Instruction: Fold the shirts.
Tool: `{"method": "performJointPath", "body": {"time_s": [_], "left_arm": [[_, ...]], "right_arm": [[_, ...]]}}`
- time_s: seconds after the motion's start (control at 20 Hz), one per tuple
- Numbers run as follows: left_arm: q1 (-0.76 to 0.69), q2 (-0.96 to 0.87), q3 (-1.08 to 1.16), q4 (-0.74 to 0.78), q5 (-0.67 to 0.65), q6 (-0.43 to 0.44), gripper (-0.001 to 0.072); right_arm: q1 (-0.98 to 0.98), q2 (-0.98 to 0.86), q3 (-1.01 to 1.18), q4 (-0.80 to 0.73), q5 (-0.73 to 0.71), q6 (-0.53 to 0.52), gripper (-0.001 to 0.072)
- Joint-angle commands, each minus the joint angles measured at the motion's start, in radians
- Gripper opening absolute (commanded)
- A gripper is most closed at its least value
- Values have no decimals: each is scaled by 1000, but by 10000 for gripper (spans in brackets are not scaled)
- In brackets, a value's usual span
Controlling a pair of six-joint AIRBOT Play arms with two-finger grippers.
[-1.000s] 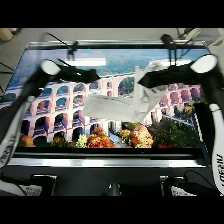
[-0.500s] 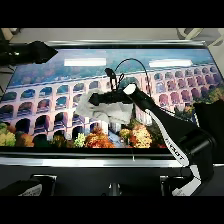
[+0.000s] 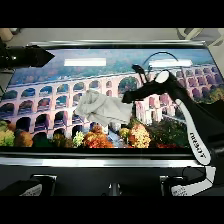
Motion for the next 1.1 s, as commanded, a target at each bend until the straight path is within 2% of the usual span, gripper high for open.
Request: {"method": "performJointPath", "body": {"time_s": [0.0,0.2,0.4,0.45,0.5,0.55,0.65,0.75,0.9,1.05], "left_arm": [[0,1,-2,13,-6,7,32],[0,1,-2,13,-11,0,32],[-2,1,-2,13,-24,-4,32],[-2,1,-2,13,-24,-4,33],[-2,1,-2,13,-24,-4,32],[-2,1,-2,13,-24,-4,33],[-2,1,-2,13,-24,-4,33],[-2,1,-2,13,-24,-3,33],[-2,-8,-2,13,-24,-3,33],[-2,-24,-2,13,-24,-3,33]], "right_arm": [[-140,30,-86,-182,105,125,650],[-106,-18,-261,189,-124,63,649],[-52,-95,-276,347,-192,63,622],[-40,-105,-276,373,-214,50,490],[-35,-105,-272,389,-219,24,145],[-42,-105,-255,409,-203,-26,20],[-89,-90,-179,437,-100,-164,22],[-175,-43,-45,406,46,-198,21],[-341,52,167,307,213,-121,21],[-546,127,323,192,304,-42,21]]}}
